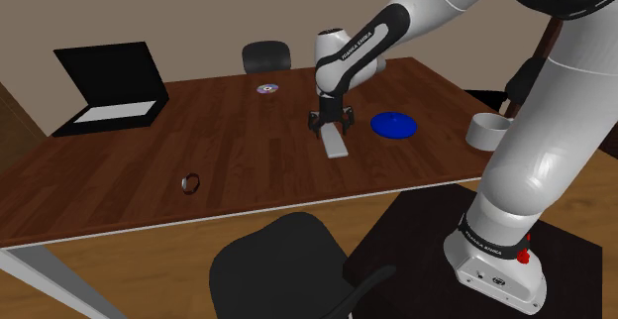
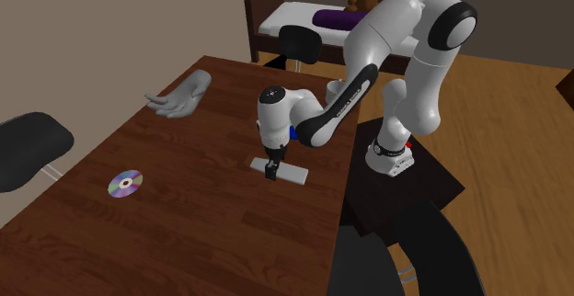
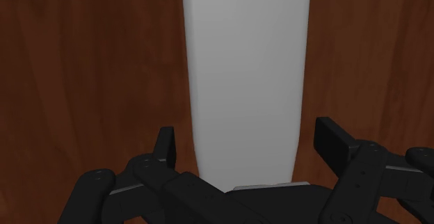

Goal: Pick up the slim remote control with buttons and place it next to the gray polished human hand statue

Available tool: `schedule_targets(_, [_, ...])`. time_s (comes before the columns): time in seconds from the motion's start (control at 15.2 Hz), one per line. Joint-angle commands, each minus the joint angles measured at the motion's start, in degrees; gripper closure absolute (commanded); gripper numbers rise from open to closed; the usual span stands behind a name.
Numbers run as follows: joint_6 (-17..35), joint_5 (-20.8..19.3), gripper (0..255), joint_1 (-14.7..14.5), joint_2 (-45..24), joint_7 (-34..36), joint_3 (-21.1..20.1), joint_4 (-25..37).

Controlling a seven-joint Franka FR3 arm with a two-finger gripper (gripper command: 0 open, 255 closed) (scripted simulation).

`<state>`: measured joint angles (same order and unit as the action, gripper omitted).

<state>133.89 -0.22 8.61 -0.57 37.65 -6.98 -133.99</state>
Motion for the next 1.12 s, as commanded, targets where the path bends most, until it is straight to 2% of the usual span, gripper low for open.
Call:
schedule_targets(0.0, [0.32,-0.06,0,0.00,-0.33,0.04,0.00,0.05])
schedule_targets(0.33, [0.30,-0.06,0,0.00,-0.33,0.04,0.00,0.05])
schedule_targets(0.4, [0.30,-0.06,255,0.00,-0.33,0.04,0.00,0.05])
schedule_targets(1.06, [-0.46,0.03,255,0.00,0.19,-0.02,0.00,0.30])
